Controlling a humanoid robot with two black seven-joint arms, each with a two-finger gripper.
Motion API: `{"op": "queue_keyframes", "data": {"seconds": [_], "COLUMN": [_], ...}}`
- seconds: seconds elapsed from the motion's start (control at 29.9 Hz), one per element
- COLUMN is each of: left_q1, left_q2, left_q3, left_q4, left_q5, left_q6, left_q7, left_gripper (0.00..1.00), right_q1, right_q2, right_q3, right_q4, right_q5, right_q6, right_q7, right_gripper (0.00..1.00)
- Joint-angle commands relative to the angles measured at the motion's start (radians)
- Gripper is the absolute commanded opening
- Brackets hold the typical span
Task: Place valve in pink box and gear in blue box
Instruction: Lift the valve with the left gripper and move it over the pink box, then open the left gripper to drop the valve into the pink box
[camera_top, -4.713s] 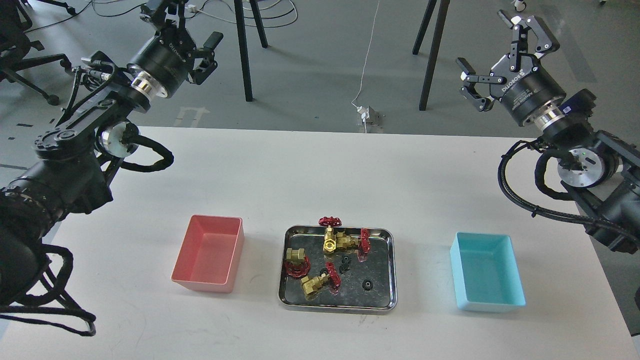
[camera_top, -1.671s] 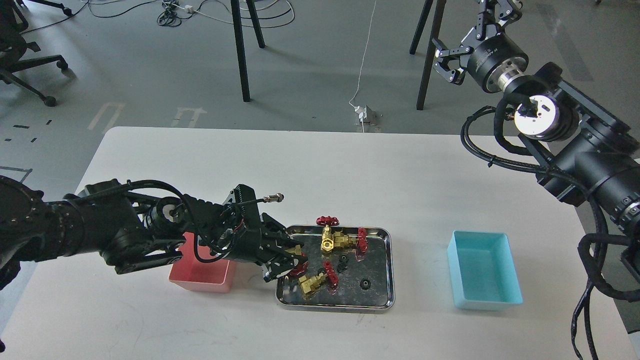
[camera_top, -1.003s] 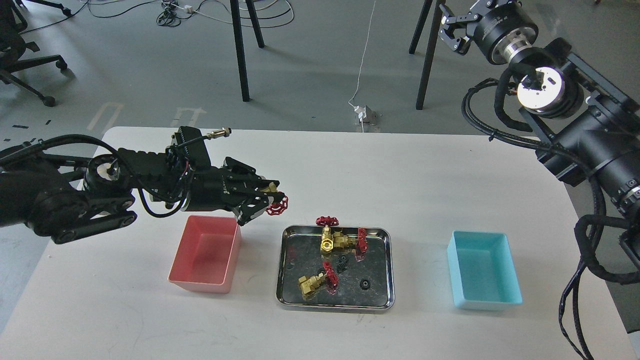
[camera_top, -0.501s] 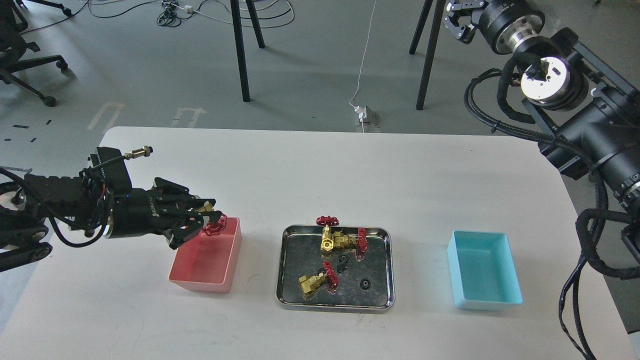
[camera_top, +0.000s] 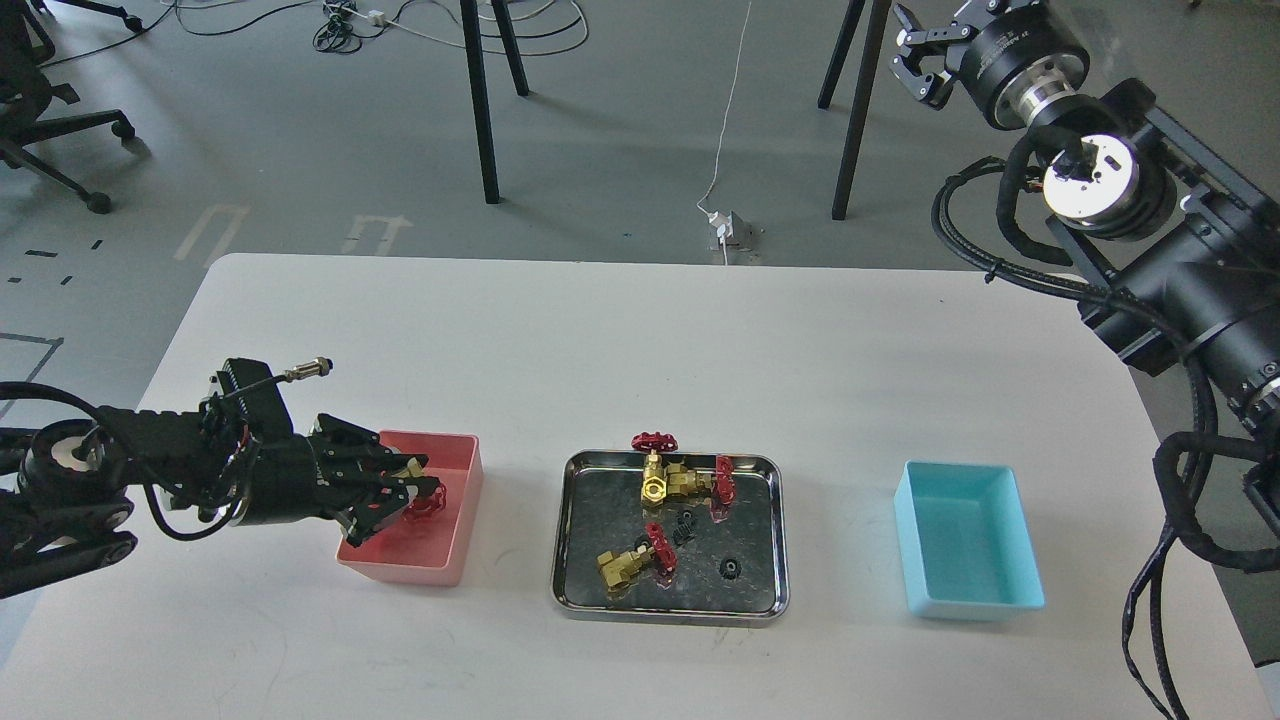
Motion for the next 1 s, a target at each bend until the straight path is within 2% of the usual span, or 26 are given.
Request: {"op": "queue_keyframes", "data": {"seconds": [0.0,0.13,0.33,0.64,0.74,0.84,0.97], "left_q1": [0.005,0.034,0.039,0.021,0.011,0.013,0.015], "left_q2": [-0.038,-0.060,-0.062,-0.039,0.026,0.096,0.161], "left_q3": [0.005,0.003,0.002,-0.016,-0.128,-0.300,-0.533], "left_q4": [0.053,0.075,0.075,0.058,0.014,-0.066,-0.128], "left_q5": [0.000,0.000,-0.003,-0.015,-0.046,-0.112,-0.273], "left_q6": [0.000,0.000,0.000,0.003,-0.001,-0.023,-0.125], "left_q7": [0.000,0.000,0.000,0.000,0.000,0.000,0.000], "left_gripper": [0.10,0.15,0.39,0.58,0.60,0.63,0.63], "right_q1": [0.000,-0.002,-0.002,-0.003,0.012,0.049,0.182], "right_q2": [-0.002,-0.002,-0.002,-0.005,-0.025,-0.071,-0.148], "right_q3": [0.001,0.001,-0.001,-0.059,-0.220,-0.404,-0.658], "right_q4": [0.000,0.000,0.002,0.061,0.124,0.213,0.304], "right_q5": [0.000,0.000,0.000,-0.038,-0.171,-0.426,-0.730], "right_q6": [-0.001,0.001,0.001,0.002,0.002,0.018,0.120], "right_q7": [0.001,0.001,0.001,-0.004,-0.001,0.002,0.005], "right_gripper": [1.00,1.00,1.00,1.00,1.00,1.00,1.00]}}
